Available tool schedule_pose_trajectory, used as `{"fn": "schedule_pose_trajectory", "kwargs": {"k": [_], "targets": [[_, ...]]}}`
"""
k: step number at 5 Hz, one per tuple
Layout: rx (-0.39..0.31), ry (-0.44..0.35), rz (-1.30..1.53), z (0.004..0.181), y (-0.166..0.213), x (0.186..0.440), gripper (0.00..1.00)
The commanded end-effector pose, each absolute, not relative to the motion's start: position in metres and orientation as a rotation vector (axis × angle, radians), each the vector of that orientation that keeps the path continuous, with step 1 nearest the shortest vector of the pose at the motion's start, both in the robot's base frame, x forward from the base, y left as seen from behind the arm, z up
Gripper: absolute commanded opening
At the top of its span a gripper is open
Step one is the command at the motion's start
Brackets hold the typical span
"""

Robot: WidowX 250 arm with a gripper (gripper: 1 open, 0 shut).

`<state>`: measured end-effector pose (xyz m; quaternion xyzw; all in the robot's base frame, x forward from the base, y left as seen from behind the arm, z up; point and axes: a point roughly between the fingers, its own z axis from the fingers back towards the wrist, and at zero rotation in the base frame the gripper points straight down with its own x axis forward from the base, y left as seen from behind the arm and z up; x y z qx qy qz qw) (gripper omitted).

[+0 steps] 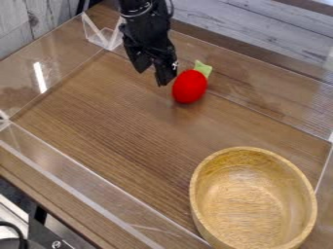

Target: Move the red object to the right side of the table

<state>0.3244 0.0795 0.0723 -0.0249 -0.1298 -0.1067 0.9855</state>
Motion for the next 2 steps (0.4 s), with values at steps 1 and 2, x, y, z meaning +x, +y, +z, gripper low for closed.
{"fn": "schedule_pose_trajectory", "kwargs": {"k": [1, 2], "targets": [[-0.007, -0.323, -0.146, 0.0969, 0.0916, 0.3437, 1.0], [-0.005, -0.318, -0.085, 0.1035, 0.0946, 0.3415, 1.0]]}}
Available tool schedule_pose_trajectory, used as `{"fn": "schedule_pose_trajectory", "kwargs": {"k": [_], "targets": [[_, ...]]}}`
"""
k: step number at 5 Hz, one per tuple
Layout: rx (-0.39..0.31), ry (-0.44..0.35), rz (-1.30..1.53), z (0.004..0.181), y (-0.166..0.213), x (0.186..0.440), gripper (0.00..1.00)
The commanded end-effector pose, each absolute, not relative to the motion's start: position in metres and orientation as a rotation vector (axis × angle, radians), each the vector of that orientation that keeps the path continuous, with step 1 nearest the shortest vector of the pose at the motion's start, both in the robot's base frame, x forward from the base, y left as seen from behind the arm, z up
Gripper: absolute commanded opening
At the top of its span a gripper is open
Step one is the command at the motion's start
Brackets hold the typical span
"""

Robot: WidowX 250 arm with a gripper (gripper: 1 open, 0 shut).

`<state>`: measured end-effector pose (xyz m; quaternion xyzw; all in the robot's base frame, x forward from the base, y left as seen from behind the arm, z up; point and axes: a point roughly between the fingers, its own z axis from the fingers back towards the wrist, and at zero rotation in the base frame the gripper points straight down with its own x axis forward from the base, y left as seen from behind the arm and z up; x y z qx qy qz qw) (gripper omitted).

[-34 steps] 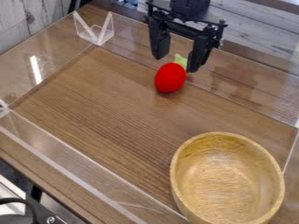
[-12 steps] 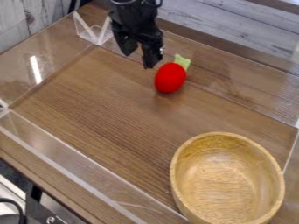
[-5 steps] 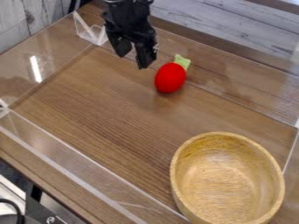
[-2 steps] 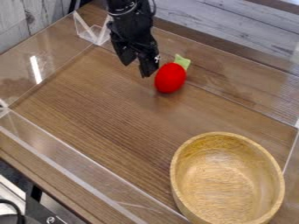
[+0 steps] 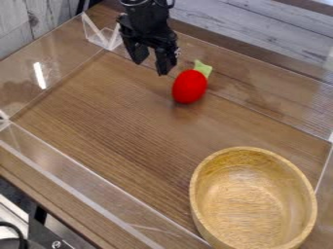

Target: Move the red object to the right side of the table

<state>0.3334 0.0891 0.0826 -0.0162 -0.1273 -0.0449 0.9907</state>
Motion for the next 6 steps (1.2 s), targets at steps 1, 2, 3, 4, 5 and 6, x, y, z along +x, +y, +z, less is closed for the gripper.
{"fn": "schedule_pose_trajectory", "kwargs": {"k": [1, 2, 3, 4, 5, 6], "targets": [[-0.012, -0.319, -0.123, 0.105, 0.094, 0.343, 1.0], [-0.021, -0.316, -0.163, 0.104, 0.092, 0.34, 1.0], [-0.027, -0.311, -0.183, 0.106, 0.073, 0.328, 1.0], [-0.03, -0.32, -0.197, 0.113, 0.062, 0.327, 1.0], [-0.016, -0.319, -0.178, 0.113, 0.062, 0.327, 1.0], [-0.009, -0.31, -0.171, 0.11, 0.065, 0.327, 1.0]]}}
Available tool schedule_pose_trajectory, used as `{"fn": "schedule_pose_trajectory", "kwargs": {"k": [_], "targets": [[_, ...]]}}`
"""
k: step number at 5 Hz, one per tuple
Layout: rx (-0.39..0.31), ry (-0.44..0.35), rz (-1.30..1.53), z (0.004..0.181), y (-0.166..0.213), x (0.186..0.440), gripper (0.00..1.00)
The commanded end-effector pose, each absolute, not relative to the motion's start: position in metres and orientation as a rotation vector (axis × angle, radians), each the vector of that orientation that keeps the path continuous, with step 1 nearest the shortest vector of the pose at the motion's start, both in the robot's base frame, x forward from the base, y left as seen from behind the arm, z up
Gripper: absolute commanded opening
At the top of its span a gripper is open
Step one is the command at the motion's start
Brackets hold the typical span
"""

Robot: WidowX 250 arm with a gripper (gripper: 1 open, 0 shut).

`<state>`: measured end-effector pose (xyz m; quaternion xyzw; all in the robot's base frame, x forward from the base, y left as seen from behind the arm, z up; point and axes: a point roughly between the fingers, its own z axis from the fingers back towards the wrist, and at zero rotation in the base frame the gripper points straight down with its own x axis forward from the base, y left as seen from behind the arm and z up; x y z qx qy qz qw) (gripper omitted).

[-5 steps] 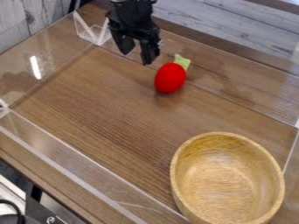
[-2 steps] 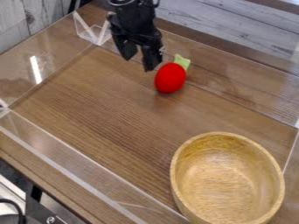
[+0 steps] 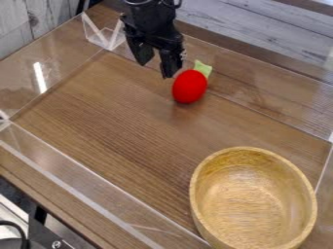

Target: Move the red object to the right side of the table

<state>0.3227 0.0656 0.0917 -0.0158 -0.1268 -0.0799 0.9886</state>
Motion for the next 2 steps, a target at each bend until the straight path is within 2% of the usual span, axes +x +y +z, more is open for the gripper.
{"fn": "schedule_pose_trajectory", "kwargs": {"k": [1, 2], "targets": [[-0.015, -0.295, -0.182, 0.09, 0.06, 0.327, 1.0], [-0.021, -0.284, -0.188, 0.075, 0.045, 0.336, 1.0]]}}
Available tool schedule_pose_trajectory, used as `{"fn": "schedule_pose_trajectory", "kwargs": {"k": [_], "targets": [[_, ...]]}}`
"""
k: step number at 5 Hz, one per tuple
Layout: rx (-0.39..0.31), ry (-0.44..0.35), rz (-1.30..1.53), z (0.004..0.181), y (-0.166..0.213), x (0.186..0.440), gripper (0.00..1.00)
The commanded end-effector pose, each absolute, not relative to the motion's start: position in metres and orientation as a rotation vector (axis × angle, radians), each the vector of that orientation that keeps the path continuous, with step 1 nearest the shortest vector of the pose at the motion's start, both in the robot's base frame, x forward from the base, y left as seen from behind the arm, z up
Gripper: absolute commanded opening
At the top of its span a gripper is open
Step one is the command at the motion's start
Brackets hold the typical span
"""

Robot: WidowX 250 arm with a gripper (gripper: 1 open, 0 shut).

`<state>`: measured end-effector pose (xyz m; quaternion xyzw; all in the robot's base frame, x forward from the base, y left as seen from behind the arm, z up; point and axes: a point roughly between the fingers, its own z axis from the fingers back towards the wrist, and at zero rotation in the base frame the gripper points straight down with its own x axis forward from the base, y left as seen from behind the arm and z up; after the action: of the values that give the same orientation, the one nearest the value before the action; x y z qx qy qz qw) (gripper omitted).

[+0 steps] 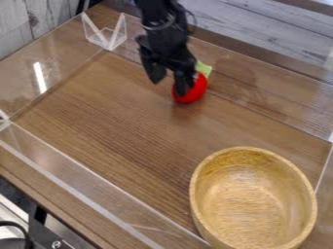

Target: Move the red object to the right side of the table

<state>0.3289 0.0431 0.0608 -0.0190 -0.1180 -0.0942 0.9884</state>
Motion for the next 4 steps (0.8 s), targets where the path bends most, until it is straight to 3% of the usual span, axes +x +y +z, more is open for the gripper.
{"fn": "schedule_pose_trajectory", "kwargs": {"k": [1, 2, 3, 4], "targets": [[-0.021, -0.274, -0.201, 0.059, 0.027, 0.349, 1.0], [-0.011, -0.291, -0.196, 0.062, 0.022, 0.359, 0.0], [0.005, -0.313, -0.183, 0.071, 0.018, 0.367, 0.0], [0.021, -0.351, -0.194, 0.091, 0.001, 0.376, 0.0]]}}
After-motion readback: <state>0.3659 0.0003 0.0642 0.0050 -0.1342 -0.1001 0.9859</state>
